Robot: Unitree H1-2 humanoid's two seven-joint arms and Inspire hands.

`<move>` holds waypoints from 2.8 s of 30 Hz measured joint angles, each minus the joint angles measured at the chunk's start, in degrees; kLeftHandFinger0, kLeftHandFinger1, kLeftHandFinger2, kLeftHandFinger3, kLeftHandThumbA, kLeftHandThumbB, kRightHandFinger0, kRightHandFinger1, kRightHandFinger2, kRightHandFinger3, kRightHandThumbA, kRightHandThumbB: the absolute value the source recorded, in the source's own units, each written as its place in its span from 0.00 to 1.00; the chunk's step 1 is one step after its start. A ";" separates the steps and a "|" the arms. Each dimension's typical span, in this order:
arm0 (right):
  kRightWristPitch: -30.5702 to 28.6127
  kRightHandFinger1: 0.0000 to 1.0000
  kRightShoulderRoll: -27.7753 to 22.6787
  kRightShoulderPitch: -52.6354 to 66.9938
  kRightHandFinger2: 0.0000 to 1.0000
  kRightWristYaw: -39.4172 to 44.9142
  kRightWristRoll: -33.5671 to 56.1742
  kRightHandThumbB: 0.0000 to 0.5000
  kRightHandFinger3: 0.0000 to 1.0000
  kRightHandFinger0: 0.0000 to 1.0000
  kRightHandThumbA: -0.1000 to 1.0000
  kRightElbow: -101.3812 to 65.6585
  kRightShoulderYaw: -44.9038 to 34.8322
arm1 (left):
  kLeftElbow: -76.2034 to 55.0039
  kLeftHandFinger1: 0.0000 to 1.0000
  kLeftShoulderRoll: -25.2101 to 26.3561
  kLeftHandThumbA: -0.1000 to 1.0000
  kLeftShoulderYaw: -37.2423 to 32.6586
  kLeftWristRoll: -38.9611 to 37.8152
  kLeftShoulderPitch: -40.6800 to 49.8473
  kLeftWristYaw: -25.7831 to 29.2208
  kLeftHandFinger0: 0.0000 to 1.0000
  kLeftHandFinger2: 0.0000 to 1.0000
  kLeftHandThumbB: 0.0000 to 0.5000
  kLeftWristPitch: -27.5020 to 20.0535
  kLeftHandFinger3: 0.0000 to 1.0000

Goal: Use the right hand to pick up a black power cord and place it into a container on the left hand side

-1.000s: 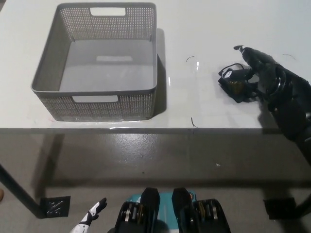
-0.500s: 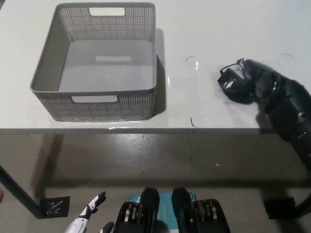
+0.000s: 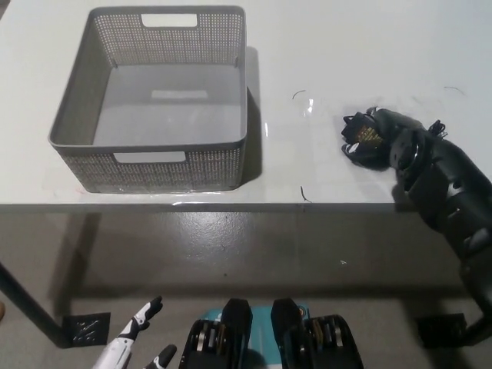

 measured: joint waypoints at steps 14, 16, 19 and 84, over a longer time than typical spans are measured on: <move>-5.15 0.34 0.04 1.31 0.84 -16.65 0.12 0.37 0.87 0.00 0.00 1.46 -0.74 | -0.10 1.00 0.07 0.95 1.19 -0.19 -2.96 -0.51 1.00 1.00 0.48 0.55 1.00; -6.42 0.33 -0.03 1.54 0.85 -18.90 0.38 0.40 0.87 0.00 0.00 1.79 -1.38 | -0.10 1.00 0.12 0.95 1.39 -0.27 -3.28 -0.52 1.00 1.00 0.46 0.58 1.00; -8.61 0.33 -0.02 2.16 0.85 -21.93 1.05 0.40 0.87 0.00 0.00 2.27 -2.45 | -0.11 1.00 0.31 0.94 1.79 -0.35 -3.59 -0.52 1.00 1.00 0.46 0.59 1.00; -16.92 0.04 21.68 -25.49 0.58 -29.11 -3.55 0.44 0.56 0.00 0.00 1.51 2.31 | -0.85 1.00 -0.09 0.96 -3.52 2.34 -6.36 -3.84 1.00 1.00 0.44 1.87 1.00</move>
